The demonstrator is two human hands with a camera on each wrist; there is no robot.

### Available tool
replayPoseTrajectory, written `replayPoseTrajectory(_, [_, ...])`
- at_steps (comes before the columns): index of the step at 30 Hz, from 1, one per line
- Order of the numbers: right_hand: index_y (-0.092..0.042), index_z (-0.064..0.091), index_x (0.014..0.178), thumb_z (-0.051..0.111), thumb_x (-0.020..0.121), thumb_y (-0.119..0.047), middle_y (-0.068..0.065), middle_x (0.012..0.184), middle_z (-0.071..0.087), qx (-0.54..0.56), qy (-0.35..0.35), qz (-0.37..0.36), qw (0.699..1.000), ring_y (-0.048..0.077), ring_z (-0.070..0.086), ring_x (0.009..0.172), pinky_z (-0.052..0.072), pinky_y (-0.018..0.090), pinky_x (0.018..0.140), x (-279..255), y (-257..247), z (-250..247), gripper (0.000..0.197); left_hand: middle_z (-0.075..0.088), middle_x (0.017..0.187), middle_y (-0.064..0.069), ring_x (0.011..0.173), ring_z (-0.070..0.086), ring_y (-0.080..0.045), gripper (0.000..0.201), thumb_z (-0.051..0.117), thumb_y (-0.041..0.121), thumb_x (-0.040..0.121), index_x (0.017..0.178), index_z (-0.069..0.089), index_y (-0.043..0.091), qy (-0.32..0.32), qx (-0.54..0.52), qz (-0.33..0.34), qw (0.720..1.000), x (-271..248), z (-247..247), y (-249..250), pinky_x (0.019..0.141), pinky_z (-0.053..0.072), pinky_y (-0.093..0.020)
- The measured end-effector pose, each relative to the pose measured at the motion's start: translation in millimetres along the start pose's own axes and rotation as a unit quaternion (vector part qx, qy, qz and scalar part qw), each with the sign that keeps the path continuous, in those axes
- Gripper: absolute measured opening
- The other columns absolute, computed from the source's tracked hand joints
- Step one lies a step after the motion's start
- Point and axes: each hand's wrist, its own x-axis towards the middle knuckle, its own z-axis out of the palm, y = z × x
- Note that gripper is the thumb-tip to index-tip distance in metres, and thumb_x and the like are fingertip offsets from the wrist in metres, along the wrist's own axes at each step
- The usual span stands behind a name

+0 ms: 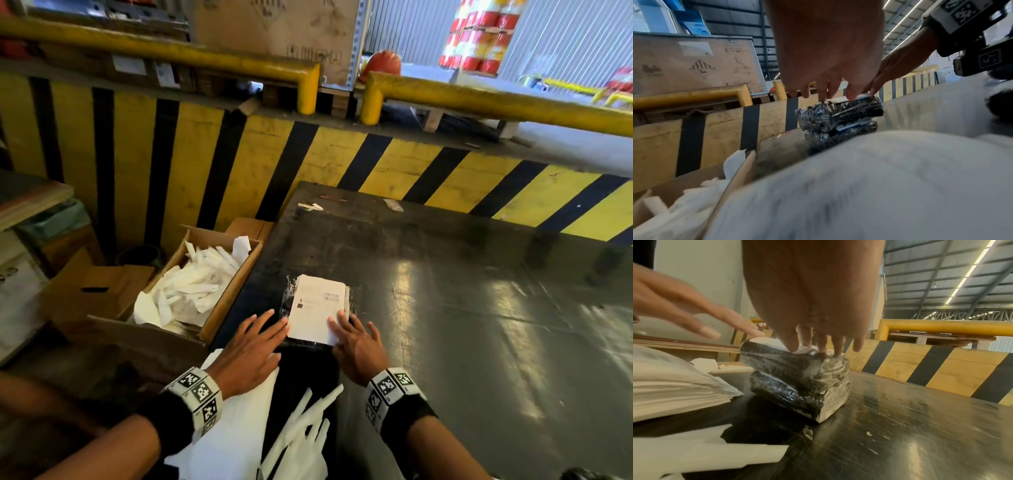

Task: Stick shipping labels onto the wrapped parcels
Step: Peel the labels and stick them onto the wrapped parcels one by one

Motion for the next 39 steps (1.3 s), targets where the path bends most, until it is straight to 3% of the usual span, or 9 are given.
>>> replayPoseTrajectory(7, [-0.028,0.013,0.149,0.039,0.096,-0.030,-0.004,0.159,0.004,0.017,-0.012,0.029,0.999,0.017,0.005,0.146,0.004,0.052,0.115,1.2,-3.3,-3.5,0.058,0.003,0.159,0.008,0.146,-0.010,-0.021,0.085,-0.013,0.053,0.073,0.150,0.012,0.027,-0.093,-0.029,0.045,0.994,74.7,-14.1,23.8,0.116,-0.004,-0.044])
replayPoseTrajectory(14, [-0.029,0.013,0.149,0.040,0.096,-0.029,-0.005,0.159,0.003,0.032,-0.029,0.030,0.999,0.018,0.003,0.147,0.001,0.055,0.115,-1.5,-4.1,-6.4,0.060,0.000,0.156,0.019,0.145,-0.008,-0.013,0.076,-0.002,0.047,0.076,0.149,0.012,0.034,-0.073,-0.072,0.052,0.993,46.1,-5.6,-5.7,0.115,-0.006,-0.038])
replayPoseTrajectory(17, [-0.028,0.013,0.149,0.041,0.095,-0.027,-0.003,0.159,0.003,0.029,-0.043,0.029,0.998,0.019,0.004,0.147,0.000,0.055,0.114,1.8,-4.2,-9.6,0.060,0.030,0.150,0.016,0.141,0.020,-0.013,0.067,0.012,0.043,0.081,0.140,0.042,0.029,-0.026,-0.089,0.054,0.994,44.7,-14.4,-13.8,0.114,0.015,-0.038])
replayPoseTrajectory(21, [-0.027,0.016,0.149,0.043,0.095,-0.031,-0.002,0.159,0.005,0.031,-0.070,0.026,0.997,0.021,0.007,0.146,-0.001,0.055,0.115,5.3,-4.5,-16.8,0.060,0.071,0.091,0.003,0.088,0.063,-0.014,0.036,0.035,0.032,0.079,0.083,0.069,0.022,0.074,-0.043,0.073,0.994,67.0,-29.5,-6.1,0.079,0.053,-0.032])
replayPoseTrajectory(25, [-0.027,0.019,0.148,0.043,0.095,-0.029,-0.001,0.159,0.008,0.031,-0.077,0.023,0.996,0.021,0.010,0.146,0.001,0.057,0.115,7.8,-2.9,-21.8,0.058,0.027,0.154,0.003,0.144,0.016,-0.025,0.051,0.025,0.035,0.095,0.142,0.037,0.019,-0.052,-0.058,0.039,0.996,101.5,-30.9,10.1,0.115,0.013,-0.044])
replayPoseTrajectory(27, [-0.027,0.019,0.148,0.043,0.094,-0.029,-0.002,0.159,0.008,0.031,-0.078,0.022,0.996,0.020,0.010,0.146,0.000,0.056,0.115,7.5,-1.8,-21.9,0.059,0.004,0.159,0.009,0.146,-0.006,-0.021,0.054,0.015,0.039,0.097,0.150,0.014,0.026,-0.113,-0.028,0.031,0.993,105.5,-27.3,6.3,0.116,-0.003,-0.044])
replayPoseTrajectory(32, [-0.026,0.018,0.148,0.045,0.095,-0.030,-0.001,0.159,0.007,0.024,-0.074,0.010,0.997,0.020,0.009,0.146,0.001,0.055,0.115,7.7,0.3,-18.7,0.060,0.012,0.156,0.017,0.146,-0.005,-0.012,0.083,-0.007,0.053,0.072,0.148,0.020,0.033,-0.096,-0.081,-0.001,0.992,84.7,-21.2,-31.4,0.117,-0.004,-0.038])
replayPoseTrajectory(36, [-0.023,0.017,0.149,0.047,0.093,-0.025,0.004,0.159,0.006,0.014,-0.078,0.002,0.997,0.024,0.009,0.146,0.004,0.054,0.115,5.6,-1.8,-21.9,0.063,0.037,0.149,0.012,0.145,0.011,-0.011,0.064,0.013,0.041,0.083,0.137,0.045,0.028,-0.042,-0.072,-0.019,0.996,92.3,-36.3,-35.1,0.117,0.007,-0.034])
replayPoseTrajectory(39, [-0.022,0.017,0.149,0.048,0.091,-0.024,0.004,0.159,0.006,0.019,-0.078,-0.002,0.997,0.025,0.009,0.146,0.006,0.054,0.115,5.5,-1.4,-23.3,0.065,0.029,0.154,0.008,0.146,0.008,-0.013,0.055,0.020,0.037,0.091,0.143,0.035,0.024,-0.036,-0.076,-0.012,0.996,110.3,-36.9,-27.9,0.117,0.006,-0.035])
